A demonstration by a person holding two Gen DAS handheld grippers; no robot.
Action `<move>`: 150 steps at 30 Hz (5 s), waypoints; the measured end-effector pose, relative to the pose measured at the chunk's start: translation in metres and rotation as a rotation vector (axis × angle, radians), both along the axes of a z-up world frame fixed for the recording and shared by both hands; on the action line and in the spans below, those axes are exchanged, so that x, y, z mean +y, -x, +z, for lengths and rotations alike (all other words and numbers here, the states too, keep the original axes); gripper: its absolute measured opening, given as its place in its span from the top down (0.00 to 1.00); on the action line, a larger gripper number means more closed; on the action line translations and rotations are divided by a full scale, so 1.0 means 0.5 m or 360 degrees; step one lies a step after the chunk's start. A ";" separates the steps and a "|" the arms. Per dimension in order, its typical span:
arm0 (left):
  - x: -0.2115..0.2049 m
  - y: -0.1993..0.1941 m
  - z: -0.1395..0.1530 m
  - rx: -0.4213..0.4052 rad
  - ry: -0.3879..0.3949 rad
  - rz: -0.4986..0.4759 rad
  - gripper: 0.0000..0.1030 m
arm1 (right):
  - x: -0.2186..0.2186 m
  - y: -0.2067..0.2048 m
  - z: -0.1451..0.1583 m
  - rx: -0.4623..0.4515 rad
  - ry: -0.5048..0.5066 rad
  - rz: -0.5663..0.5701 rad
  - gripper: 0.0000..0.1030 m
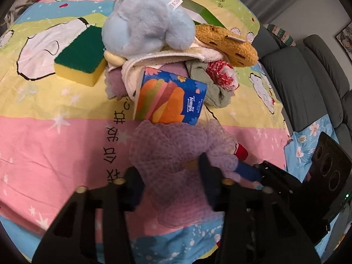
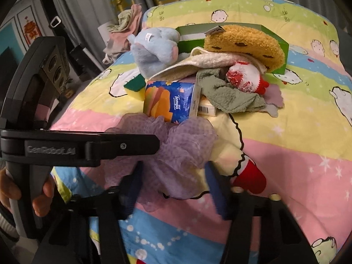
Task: Organize soft objects
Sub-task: 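Grasp the purple mesh bath puff with the right gripper and lift, then carry the bath puff into the green box and open the right gripper, then move the right gripper toward the light-blue plush elephant, then grasp the light-blue plush elephant with the right gripper and lift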
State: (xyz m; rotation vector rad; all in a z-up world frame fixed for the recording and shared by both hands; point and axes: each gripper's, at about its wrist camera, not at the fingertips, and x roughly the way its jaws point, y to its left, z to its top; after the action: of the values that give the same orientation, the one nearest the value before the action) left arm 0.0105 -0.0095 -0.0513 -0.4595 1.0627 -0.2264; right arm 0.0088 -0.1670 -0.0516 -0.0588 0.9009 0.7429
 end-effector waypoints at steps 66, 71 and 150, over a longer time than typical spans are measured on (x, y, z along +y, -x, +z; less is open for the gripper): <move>0.121 -0.373 0.212 -0.0259 -0.0279 0.0203 0.01 | 0.084 -0.364 0.220 -0.0356 0.0105 -0.0372 0.42; 0.121 -0.307 0.233 -0.0312 -0.0264 0.0205 0.01 | 0.060 -0.291 0.235 -0.0388 0.0034 -0.0348 0.40; 0.185 -0.145 0.072 -0.0481 0.0131 0.0145 0.02 | 0.212 -0.146 0.113 -0.0546 0.0164 0.0150 0.22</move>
State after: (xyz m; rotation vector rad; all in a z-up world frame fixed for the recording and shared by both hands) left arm 0.0828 0.0830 -0.0152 -0.5281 0.7374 -0.2508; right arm 0.0818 -0.0611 0.0047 -0.3125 0.6108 0.7459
